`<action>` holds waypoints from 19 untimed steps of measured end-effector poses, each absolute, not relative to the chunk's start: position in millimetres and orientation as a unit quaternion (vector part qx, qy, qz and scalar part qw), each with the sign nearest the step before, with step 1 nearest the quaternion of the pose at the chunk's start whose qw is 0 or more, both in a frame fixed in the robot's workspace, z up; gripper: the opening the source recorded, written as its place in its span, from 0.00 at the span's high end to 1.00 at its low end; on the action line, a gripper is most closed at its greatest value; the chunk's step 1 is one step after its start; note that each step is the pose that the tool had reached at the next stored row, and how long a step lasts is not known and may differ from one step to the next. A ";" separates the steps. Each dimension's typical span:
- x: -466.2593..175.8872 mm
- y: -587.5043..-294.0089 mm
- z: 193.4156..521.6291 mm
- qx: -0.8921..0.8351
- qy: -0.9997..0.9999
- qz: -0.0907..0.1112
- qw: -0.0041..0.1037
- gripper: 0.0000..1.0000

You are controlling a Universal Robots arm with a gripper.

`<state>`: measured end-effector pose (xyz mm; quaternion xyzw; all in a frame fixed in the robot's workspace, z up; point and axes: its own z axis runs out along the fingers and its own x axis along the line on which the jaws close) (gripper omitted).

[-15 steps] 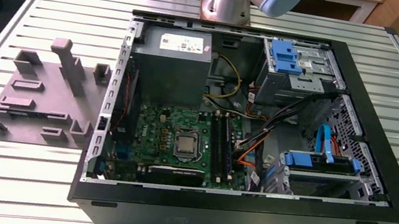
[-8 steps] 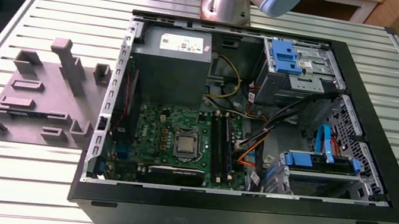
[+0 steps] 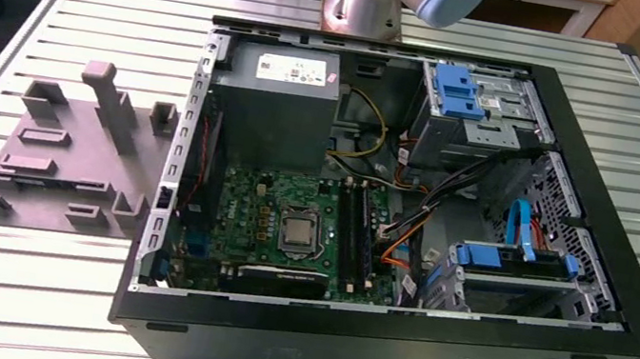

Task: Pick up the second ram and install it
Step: 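Pick up the second ram and move it above second insertion slot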

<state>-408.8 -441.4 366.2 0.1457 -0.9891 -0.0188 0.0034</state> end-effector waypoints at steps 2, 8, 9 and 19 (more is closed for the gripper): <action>-408.8 -441.4 366.2 0.146 -0.989 -0.019 0.003 0.89; -408.8 -441.4 366.2 0.148 -0.989 -0.019 0.003 0.89; -408.8 -441.4 366.2 0.148 -0.989 -0.019 0.003 0.89; -408.8 -441.4 366.2 0.151 -0.988 -0.019 0.003 0.89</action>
